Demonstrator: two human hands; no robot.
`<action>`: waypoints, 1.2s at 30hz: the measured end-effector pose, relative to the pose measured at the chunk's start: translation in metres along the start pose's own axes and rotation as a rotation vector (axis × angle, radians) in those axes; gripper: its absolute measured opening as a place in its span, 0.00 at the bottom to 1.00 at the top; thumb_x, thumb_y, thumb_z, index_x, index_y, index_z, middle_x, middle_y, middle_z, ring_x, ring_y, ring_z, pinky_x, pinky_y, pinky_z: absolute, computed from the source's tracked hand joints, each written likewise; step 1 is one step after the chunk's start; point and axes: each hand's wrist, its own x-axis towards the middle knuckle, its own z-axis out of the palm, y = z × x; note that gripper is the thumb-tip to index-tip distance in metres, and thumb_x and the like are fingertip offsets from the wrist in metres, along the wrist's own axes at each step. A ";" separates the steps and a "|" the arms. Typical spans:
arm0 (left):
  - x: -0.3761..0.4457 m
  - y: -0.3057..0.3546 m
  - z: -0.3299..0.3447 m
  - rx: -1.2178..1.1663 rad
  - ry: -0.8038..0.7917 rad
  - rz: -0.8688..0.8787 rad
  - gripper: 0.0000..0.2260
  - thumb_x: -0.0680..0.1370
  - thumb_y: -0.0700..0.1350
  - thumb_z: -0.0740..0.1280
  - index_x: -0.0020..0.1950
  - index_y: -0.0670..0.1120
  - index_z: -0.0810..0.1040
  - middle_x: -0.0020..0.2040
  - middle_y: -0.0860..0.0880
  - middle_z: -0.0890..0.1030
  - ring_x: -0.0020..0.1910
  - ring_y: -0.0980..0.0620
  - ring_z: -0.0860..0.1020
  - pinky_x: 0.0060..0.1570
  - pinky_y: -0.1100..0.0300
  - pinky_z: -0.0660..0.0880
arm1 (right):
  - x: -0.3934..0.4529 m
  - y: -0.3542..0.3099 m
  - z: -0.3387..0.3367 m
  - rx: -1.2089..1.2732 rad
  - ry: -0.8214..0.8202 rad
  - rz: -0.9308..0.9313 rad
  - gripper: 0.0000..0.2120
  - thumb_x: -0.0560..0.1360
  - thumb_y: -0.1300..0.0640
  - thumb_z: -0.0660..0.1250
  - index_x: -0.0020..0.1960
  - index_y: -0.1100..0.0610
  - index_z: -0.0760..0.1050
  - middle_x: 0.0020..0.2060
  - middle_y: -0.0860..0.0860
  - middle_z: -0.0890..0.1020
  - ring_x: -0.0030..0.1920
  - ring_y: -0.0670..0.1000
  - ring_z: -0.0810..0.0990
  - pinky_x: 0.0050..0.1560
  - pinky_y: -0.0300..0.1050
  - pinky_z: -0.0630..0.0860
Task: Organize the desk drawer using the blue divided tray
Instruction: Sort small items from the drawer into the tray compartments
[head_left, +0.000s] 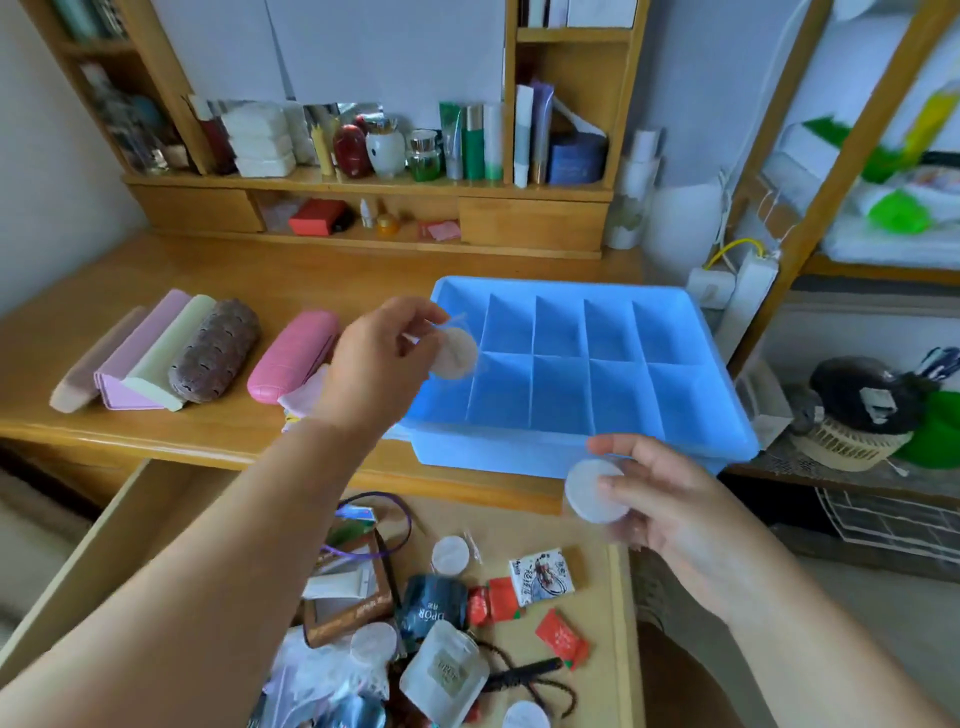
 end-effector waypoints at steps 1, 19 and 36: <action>0.012 -0.004 0.001 0.150 -0.087 -0.007 0.07 0.75 0.39 0.66 0.50 0.49 0.80 0.43 0.51 0.82 0.36 0.51 0.77 0.39 0.59 0.75 | 0.001 -0.007 0.001 -0.023 -0.018 -0.026 0.13 0.74 0.69 0.64 0.52 0.53 0.77 0.43 0.53 0.83 0.39 0.50 0.82 0.32 0.40 0.77; -0.015 -0.045 -0.026 0.252 -0.189 0.138 0.14 0.78 0.36 0.63 0.61 0.48 0.79 0.61 0.52 0.74 0.45 0.56 0.75 0.44 0.67 0.73 | 0.096 -0.067 0.063 -0.651 0.001 -0.285 0.09 0.72 0.63 0.68 0.41 0.51 0.72 0.36 0.48 0.81 0.33 0.48 0.76 0.35 0.41 0.72; -0.216 -0.130 -0.028 0.013 0.015 -0.289 0.21 0.73 0.28 0.66 0.45 0.57 0.80 0.44 0.58 0.78 0.40 0.56 0.76 0.36 0.70 0.71 | 0.160 -0.043 0.140 -1.930 -0.244 -0.245 0.06 0.74 0.58 0.63 0.48 0.49 0.75 0.45 0.46 0.78 0.47 0.52 0.73 0.56 0.50 0.63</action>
